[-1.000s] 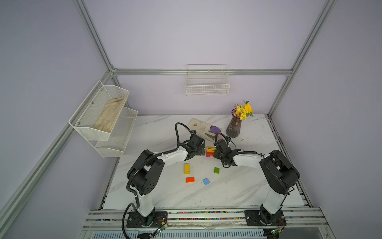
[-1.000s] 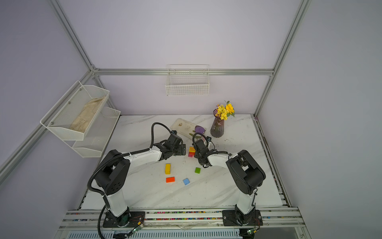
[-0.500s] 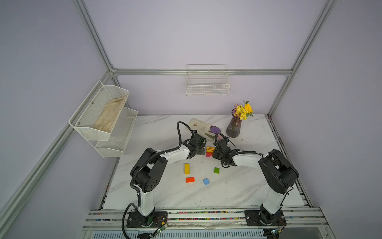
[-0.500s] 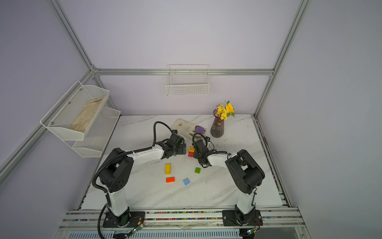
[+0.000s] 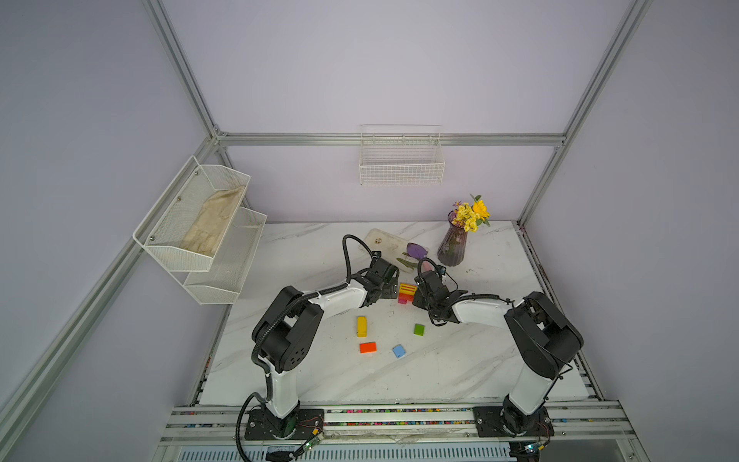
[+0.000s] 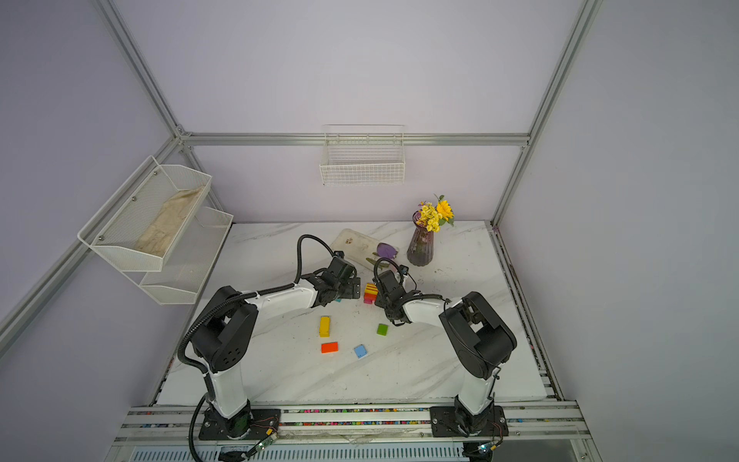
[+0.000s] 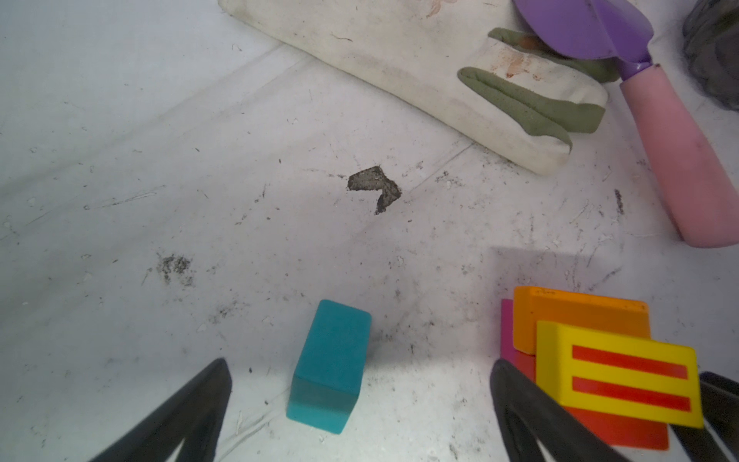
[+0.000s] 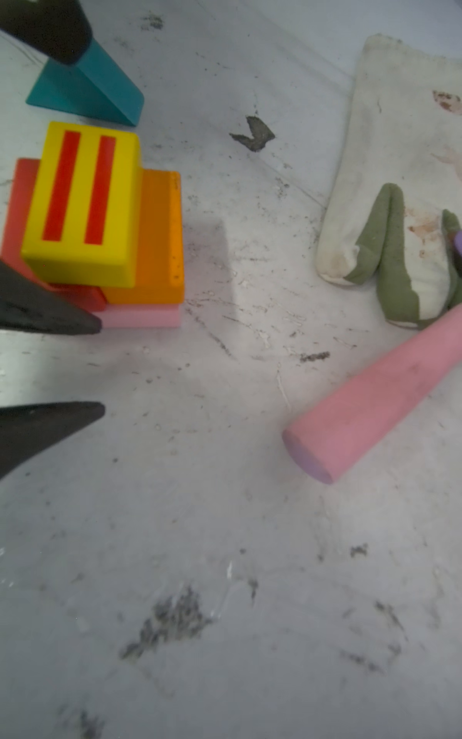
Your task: Build the wood block tower
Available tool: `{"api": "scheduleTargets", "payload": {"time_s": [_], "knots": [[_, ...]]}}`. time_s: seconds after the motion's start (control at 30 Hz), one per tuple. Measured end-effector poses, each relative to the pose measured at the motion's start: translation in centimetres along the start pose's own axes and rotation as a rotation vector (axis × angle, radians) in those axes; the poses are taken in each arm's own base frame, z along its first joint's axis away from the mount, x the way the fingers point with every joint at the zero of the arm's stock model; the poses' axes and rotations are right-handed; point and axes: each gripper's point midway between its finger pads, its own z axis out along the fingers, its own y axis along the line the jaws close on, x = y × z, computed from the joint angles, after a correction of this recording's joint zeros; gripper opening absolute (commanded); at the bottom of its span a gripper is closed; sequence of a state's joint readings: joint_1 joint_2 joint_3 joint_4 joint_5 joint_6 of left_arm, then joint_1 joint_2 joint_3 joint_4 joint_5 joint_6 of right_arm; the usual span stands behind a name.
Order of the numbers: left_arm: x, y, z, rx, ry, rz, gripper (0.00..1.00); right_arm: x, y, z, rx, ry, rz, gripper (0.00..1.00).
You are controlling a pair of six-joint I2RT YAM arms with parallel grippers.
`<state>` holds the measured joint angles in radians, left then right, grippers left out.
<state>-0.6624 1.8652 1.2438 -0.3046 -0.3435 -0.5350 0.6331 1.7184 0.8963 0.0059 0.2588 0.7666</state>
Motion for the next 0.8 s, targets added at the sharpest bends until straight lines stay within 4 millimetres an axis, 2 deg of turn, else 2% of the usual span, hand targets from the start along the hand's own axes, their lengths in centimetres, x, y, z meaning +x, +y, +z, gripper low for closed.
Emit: {"api": "scheduleTargets", "payload": {"time_s": [0.07, 0.17, 0.27, 0.33, 0.4, 0.5, 0.6, 0.73, 0.8], "knots": [[-1.0, 0.1, -1.6, 0.019, -0.037, -0.009, 1.0, -0.9, -0.3, -1.7, -0.007, -0.036, 0.015, 0.43], [-2.6, 1.5, -6.6, 0.059, -0.133, -0.045, 1.0, -2.8, -0.5, -5.2, -0.04, -0.113, 0.043, 0.54], [-3.8, 4.3, -13.1, 0.09, -0.278, -0.105, 1.0, -4.3, -0.3, -8.7, -0.084, -0.188, 0.058, 0.56], [-3.8, 6.7, -16.9, 0.091, -0.381, -0.152, 1.0, -4.2, 0.6, -11.1, -0.126, -0.225, 0.047, 0.6], [-3.0, 9.5, -19.5, 0.062, -0.457, -0.192, 1.0, -3.4, 1.7, -13.0, -0.169, -0.244, 0.02, 0.62], [-0.6, 13.6, -21.1, -0.025, -0.517, -0.235, 1.0, -1.7, 3.3, -14.6, -0.221, -0.235, -0.028, 0.62], [2.0, 17.2, -21.2, -0.142, -0.531, -0.265, 1.0, -1.0, 3.7, -14.4, -0.226, -0.22, -0.06, 0.6], [4.2, 20.3, -20.8, -0.274, -0.502, -0.293, 1.0, -0.5, 5.1, -13.8, -0.242, -0.187, -0.116, 0.58], [5.1, 21.6, -20.7, -0.34, -0.482, -0.325, 1.0, 0.0, 6.9, -13.6, -0.265, -0.169, -0.151, 0.58]]}}
